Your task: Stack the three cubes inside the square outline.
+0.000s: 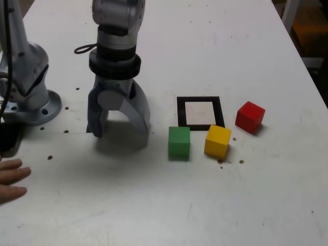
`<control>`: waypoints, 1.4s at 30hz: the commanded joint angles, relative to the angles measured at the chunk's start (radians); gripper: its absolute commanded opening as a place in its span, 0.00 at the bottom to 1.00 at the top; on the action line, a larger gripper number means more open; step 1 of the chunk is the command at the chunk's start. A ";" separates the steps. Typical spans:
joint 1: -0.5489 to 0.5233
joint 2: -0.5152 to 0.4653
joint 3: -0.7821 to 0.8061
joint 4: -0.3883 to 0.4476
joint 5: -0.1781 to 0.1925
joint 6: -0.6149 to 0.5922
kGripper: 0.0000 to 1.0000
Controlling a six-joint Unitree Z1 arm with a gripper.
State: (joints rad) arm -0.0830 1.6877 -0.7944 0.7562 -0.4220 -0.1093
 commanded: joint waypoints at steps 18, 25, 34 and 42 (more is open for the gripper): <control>0.001 -0.020 0.010 -0.016 0.038 -0.002 0.82; 0.001 -0.018 -0.066 0.057 0.075 -0.019 0.82; 0.025 0.006 -0.325 0.330 0.241 -0.086 0.82; 0.039 0.075 -0.622 0.499 0.343 -0.089 0.82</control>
State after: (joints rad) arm -0.0458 1.7509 -1.3686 1.2527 -0.0814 -0.2001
